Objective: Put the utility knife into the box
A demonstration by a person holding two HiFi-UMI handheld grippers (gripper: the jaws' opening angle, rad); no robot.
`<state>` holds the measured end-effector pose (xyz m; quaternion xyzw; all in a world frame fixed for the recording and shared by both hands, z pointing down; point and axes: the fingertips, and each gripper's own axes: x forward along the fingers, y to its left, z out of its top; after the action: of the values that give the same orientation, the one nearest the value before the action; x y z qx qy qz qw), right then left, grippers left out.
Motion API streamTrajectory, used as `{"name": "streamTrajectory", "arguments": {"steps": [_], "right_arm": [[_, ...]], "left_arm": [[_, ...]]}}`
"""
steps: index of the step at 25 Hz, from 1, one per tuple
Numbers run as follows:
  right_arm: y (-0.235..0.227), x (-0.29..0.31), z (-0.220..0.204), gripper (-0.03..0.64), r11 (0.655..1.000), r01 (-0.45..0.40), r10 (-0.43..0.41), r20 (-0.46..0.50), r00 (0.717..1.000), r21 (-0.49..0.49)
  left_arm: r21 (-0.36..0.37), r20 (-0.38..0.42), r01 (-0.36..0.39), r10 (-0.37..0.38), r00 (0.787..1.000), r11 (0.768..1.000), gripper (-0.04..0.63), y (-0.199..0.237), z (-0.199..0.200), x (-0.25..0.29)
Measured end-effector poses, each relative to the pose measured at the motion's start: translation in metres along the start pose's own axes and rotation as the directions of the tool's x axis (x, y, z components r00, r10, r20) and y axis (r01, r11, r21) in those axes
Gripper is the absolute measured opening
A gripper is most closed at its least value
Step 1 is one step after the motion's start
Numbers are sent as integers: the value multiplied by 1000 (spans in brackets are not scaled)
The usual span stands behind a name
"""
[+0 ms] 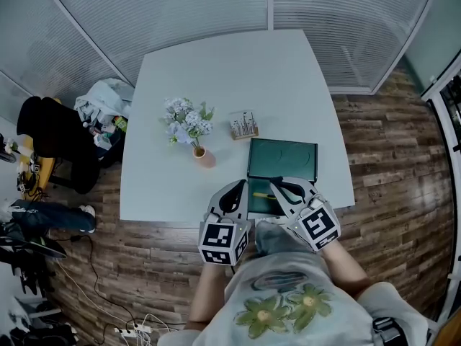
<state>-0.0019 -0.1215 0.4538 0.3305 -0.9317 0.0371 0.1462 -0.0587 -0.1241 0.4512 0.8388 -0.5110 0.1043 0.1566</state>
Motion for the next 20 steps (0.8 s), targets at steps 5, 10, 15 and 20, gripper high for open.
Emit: {"name": "streamTrajectory", "arguments": {"steps": [5, 10, 15, 20], "right_arm": [[0, -2, -2, -2, 1000, 2, -2, -5, 1000, -2], [-2, -4, -5, -2, 1000, 8, -8, -9, 1000, 3], [-1, -6, -8, -2, 1000, 15, -15, -14, 1000, 4], [-3, -6, -9, -2, 1000, 17, -17, -19, 1000, 5]], "left_arm": [[3, -4, 5, -5, 1000, 1000, 2, -3, -1, 0], [6, -12, 9, -9, 1000, 1000, 2, -4, -3, 2], [9, -16, 14, -14, 1000, 1000, 2, -6, -5, 1], [10, -18, 16, -16, 1000, 1000, 2, -6, -6, 1]]}}
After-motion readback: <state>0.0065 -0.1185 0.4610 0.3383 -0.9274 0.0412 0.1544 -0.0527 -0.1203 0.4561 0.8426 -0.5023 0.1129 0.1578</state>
